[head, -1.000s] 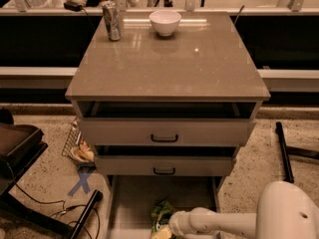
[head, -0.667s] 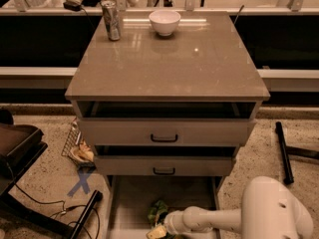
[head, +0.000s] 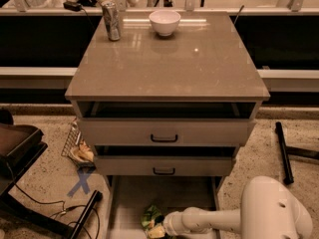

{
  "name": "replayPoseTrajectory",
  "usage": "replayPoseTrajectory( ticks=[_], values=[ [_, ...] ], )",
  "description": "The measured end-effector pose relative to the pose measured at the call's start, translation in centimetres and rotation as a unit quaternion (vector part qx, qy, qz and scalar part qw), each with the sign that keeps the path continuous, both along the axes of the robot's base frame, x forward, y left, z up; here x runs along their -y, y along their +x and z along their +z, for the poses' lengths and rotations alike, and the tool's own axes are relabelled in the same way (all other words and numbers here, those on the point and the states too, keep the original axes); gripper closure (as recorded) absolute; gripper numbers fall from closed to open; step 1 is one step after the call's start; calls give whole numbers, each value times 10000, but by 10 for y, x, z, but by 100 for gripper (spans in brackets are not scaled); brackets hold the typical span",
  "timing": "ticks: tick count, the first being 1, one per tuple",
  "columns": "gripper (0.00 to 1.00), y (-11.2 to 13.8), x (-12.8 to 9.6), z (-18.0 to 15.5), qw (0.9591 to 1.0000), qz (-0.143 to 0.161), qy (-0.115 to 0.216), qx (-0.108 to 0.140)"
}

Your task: Pick green rice chip bag from bottom drawer and place on counter

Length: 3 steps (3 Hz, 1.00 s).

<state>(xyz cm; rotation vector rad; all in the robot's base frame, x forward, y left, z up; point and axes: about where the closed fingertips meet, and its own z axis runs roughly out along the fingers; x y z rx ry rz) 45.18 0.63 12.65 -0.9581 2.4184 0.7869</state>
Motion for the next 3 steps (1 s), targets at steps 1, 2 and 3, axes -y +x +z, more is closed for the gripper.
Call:
replayPoseTrajectory(
  ticks=[1,2,3],
  values=[
    [84,-1,-1,-1,10000,7,6,-9],
    [100,-3,-2,0,10000,23,34,-22],
    [100,-8,5,13,9993,120,361,-31]
  ],
)
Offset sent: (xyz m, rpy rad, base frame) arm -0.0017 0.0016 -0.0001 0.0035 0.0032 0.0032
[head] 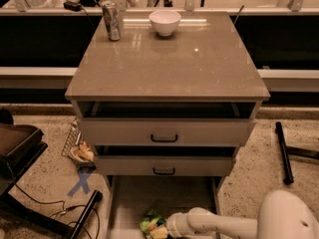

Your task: Pick green rice chip bag from bottom drawer and place on counter

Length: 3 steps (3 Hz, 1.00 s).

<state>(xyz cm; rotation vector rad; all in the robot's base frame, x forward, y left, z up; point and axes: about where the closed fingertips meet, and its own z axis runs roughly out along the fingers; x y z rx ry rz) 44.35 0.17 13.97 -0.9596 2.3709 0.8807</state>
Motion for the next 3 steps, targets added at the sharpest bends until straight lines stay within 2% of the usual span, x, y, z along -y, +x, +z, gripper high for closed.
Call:
replayPoseTrajectory(
  ticks=[1,3],
  values=[
    [100,-1,37,62,9989,168,424,-55],
    [100,16,93,164,9972,412,607,-152]
  ],
)
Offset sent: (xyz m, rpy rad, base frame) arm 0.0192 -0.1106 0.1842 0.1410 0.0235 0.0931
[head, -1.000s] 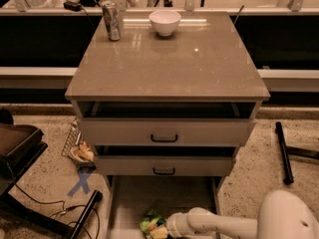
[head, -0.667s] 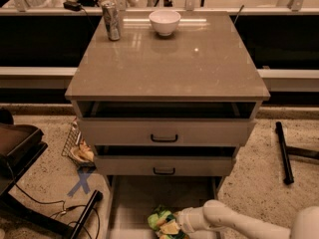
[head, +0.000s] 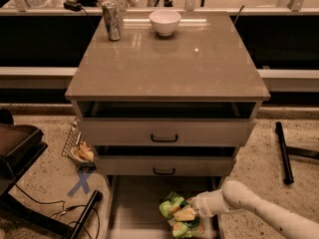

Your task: Pick green rice chip bag from bottom drawer and place on counter

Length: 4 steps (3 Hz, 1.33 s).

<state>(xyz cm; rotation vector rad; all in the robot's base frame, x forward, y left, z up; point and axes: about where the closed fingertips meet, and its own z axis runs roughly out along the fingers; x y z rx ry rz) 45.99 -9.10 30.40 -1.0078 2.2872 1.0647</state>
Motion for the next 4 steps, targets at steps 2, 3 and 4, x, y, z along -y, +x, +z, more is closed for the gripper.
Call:
replayPoseTrajectory(
  ticks=[2,3,4],
  values=[
    [100,1,26,59,9998,173,-66,-93],
    [100,-4,23,77,9991,260,-290,-161],
    [100,-28,26,134,9984,230,-355,-365]
  ],
)
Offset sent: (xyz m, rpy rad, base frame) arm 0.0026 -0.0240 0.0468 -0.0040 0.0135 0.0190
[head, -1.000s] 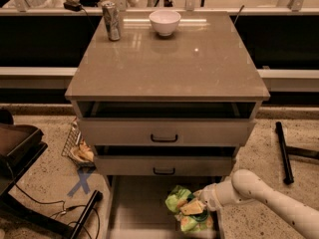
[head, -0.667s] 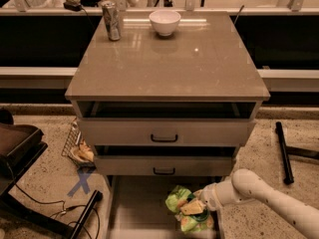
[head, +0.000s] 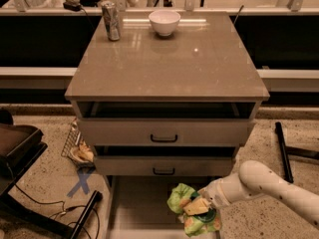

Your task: Pick green rice chip bag from bottom drawer and place on counter

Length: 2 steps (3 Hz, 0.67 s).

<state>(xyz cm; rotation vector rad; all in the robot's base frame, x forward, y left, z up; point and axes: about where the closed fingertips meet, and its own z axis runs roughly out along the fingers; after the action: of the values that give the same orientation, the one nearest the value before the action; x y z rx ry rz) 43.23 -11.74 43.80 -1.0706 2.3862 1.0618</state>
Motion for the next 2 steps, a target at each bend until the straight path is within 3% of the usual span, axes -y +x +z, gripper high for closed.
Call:
replayPoseTrajectory(
  ticks=[1,2],
  values=[
    [100,-19,14,83,9999,-98,-30,92],
    [100,-23,37,198,9971,-486,88,580]
  ],
)
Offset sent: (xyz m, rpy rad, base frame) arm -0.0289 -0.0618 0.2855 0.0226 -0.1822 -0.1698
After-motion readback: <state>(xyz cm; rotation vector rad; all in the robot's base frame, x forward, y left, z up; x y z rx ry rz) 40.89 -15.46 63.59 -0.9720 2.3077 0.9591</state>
